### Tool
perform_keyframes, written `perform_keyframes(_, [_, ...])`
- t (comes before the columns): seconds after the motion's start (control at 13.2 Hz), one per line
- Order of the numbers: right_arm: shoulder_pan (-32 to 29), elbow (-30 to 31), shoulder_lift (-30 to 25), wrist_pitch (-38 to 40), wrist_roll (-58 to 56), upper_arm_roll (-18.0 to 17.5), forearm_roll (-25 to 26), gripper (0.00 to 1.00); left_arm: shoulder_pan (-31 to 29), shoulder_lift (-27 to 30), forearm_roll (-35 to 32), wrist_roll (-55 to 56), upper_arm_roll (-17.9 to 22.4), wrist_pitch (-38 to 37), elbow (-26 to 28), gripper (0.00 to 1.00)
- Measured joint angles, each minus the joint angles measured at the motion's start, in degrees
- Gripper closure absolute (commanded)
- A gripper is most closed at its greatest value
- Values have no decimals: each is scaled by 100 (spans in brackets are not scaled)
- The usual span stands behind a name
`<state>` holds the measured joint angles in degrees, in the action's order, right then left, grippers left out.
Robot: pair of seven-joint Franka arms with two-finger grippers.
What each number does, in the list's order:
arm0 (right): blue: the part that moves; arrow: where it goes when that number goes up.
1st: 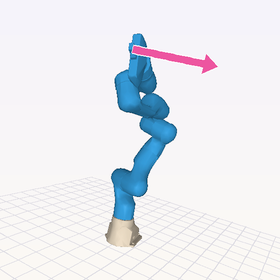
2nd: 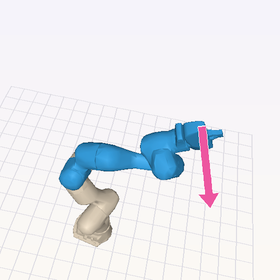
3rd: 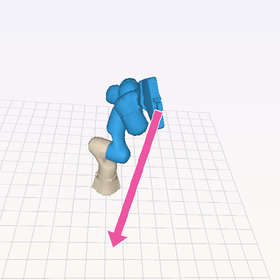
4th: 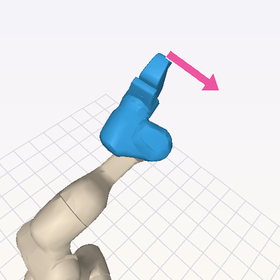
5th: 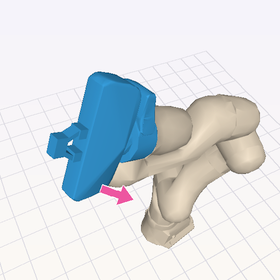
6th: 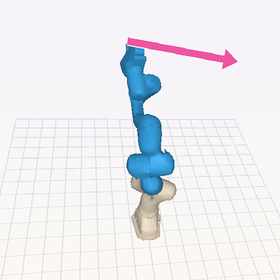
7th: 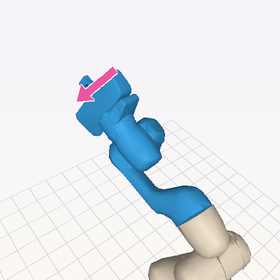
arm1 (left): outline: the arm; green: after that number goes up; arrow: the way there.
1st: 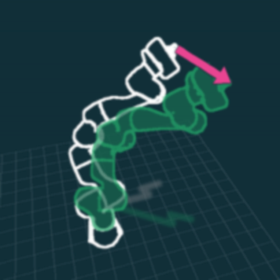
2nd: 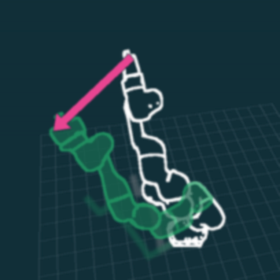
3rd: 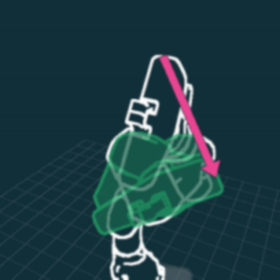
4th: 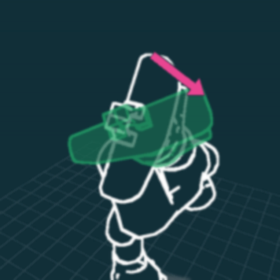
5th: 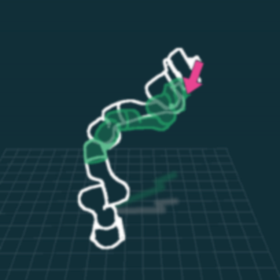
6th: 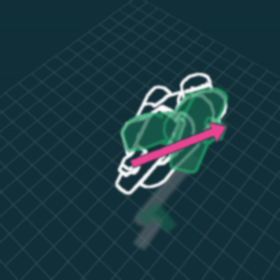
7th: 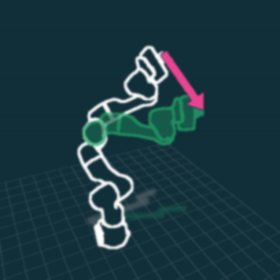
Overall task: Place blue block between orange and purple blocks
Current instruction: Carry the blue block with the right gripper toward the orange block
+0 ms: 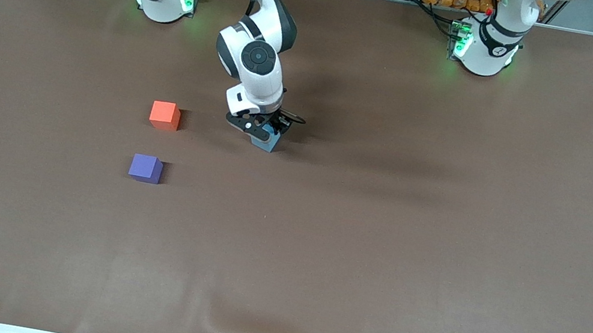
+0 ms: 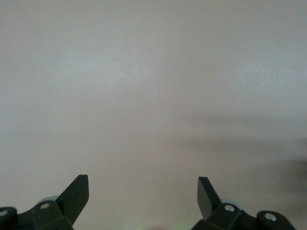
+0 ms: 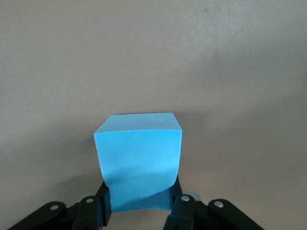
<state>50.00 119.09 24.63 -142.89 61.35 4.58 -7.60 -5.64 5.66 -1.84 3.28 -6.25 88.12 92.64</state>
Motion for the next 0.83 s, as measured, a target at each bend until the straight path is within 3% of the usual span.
perform_keyframes(0.15, [-117,-161,-71,253,-26,42,0,100,-1,0,0,16,3,-2,0,0])
perform_keyframes(0.46, [-917,-532,-893,1883,-1162,88,2,100,0,0,1,30,-1,-8,0,0])
perform_keyframes(0.61, [-1486,-474,-1386,2510,-2085,112,4,100,1,0,1,34,-2,-18,0,0])
perform_keyframes(0.83, [-2310,36,-1913,2682,-3407,131,11,100,-1,0,1,35,0,-37,2,0])
